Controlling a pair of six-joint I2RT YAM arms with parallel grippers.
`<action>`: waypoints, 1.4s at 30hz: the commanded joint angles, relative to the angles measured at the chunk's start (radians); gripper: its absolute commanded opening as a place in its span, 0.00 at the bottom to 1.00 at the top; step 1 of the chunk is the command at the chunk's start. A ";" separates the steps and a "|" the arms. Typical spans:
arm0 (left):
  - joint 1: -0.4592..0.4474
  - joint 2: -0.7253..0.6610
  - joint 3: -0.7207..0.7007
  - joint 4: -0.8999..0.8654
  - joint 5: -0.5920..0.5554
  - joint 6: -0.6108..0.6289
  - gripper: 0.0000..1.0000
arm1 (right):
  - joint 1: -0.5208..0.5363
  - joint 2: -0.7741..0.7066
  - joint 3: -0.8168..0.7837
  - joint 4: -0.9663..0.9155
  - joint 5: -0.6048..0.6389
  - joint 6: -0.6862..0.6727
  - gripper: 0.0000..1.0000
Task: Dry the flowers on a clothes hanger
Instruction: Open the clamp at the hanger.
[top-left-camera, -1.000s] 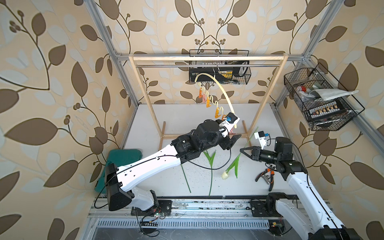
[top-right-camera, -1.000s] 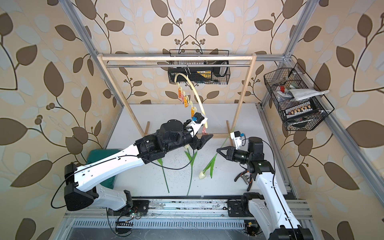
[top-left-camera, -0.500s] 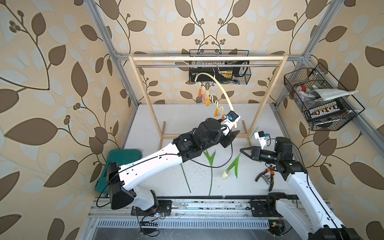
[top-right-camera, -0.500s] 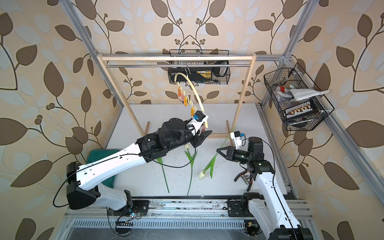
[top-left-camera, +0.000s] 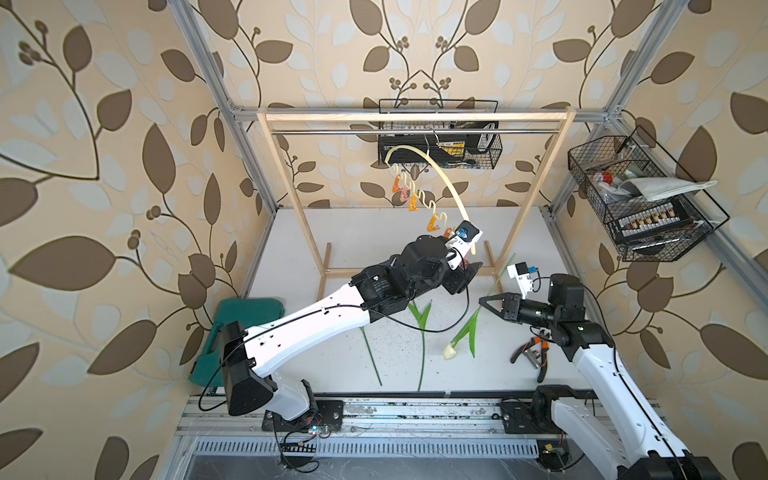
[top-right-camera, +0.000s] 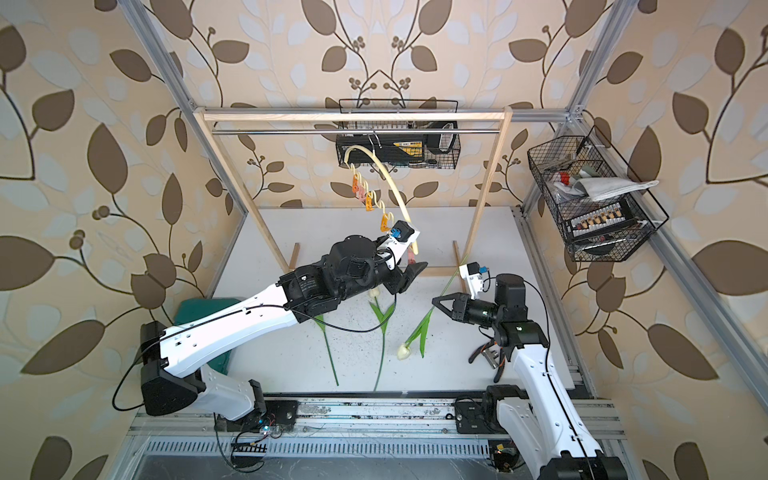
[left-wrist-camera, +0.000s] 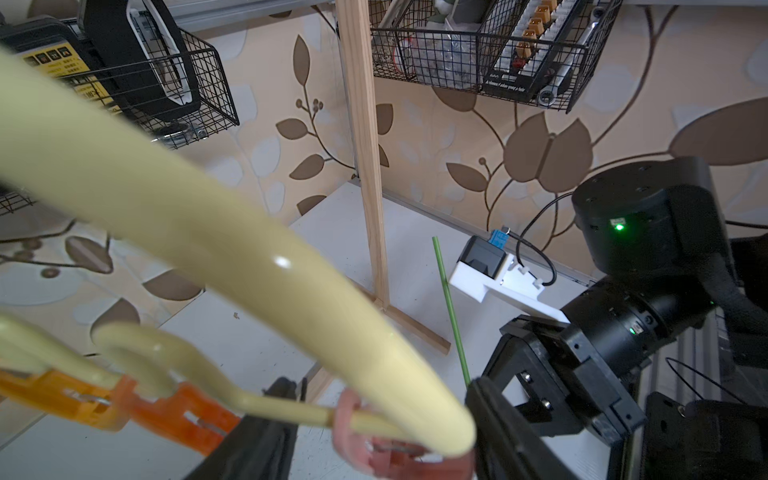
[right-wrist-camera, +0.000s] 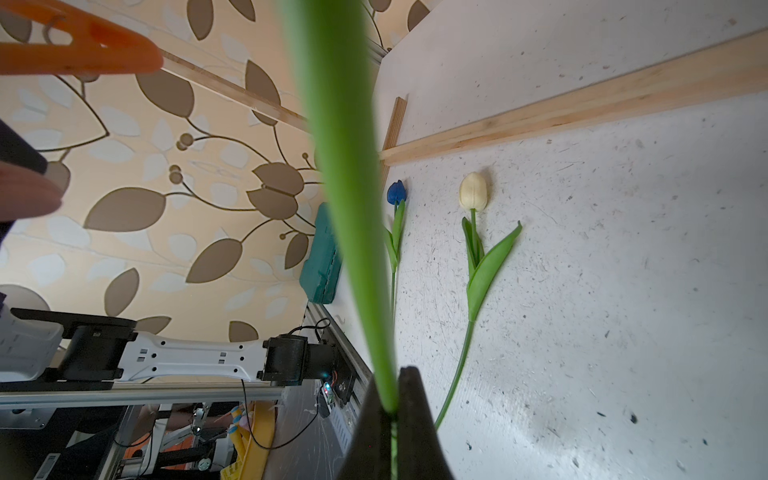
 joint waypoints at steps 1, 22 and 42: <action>-0.004 -0.011 0.011 0.019 0.018 0.008 0.67 | 0.007 -0.006 0.027 0.012 -0.018 -0.005 0.03; -0.004 0.007 0.008 0.049 -0.023 0.013 0.62 | 0.007 -0.003 0.028 0.007 -0.014 -0.008 0.03; -0.004 0.036 0.006 0.120 -0.094 -0.016 0.57 | 0.007 0.010 0.025 0.018 -0.024 -0.006 0.03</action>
